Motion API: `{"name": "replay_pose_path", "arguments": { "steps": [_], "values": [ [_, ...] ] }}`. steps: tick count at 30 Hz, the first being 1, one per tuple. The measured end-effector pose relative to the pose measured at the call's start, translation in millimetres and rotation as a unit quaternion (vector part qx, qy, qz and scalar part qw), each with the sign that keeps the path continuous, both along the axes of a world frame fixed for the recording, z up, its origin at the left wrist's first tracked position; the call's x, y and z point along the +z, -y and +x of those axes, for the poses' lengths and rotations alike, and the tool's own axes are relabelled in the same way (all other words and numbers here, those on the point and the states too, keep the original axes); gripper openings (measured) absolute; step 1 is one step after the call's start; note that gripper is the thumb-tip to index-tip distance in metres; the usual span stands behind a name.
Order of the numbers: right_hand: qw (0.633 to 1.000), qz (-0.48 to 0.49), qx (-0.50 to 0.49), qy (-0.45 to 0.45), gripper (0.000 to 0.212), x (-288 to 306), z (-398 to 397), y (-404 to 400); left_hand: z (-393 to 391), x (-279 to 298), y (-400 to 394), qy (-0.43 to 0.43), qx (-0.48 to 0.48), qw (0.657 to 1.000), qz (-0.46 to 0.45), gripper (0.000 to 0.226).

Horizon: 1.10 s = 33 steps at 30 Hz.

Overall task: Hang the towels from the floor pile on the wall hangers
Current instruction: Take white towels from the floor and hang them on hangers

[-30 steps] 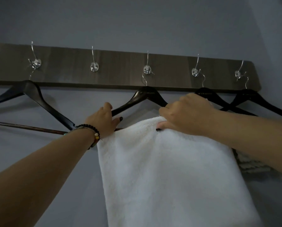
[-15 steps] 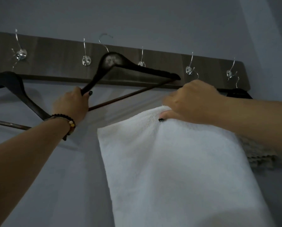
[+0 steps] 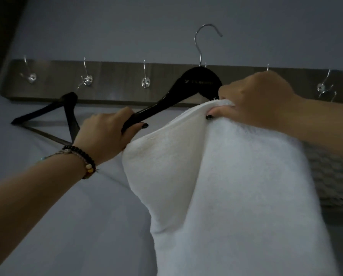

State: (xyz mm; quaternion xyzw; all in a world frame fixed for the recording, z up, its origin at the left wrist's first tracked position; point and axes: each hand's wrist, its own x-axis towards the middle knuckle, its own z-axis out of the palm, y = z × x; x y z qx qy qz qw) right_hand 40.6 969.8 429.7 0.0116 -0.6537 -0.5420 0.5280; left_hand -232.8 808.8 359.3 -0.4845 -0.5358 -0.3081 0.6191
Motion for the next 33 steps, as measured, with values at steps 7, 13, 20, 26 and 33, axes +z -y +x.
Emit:
{"name": "replay_pose_path", "arguments": {
  "steps": [7,13,20,26,33],
  "values": [
    [0.992,-0.1,0.069,-0.046,0.057,-18,43,15,54,-25,27,0.137,-0.167,0.976,-0.036,0.028],
    [0.98,-0.186,0.065,-0.041,0.057,-47,66,33,120,-78,32,0.361,-0.319,0.856,-0.189,0.03],
    [0.93,-0.357,0.084,-0.029,0.091,-100,89,76,175,-140,62,0.375,-0.368,0.815,-0.242,0.071],
    [0.902,-0.432,-0.013,0.001,0.07,-133,118,113,193,-177,110,0.346,-0.355,0.815,-0.3,0.063],
    [0.889,-0.458,-0.024,0.022,0.046,-194,151,190,230,-218,172,0.452,-0.411,0.702,-0.367,0.081]
  ]
}}
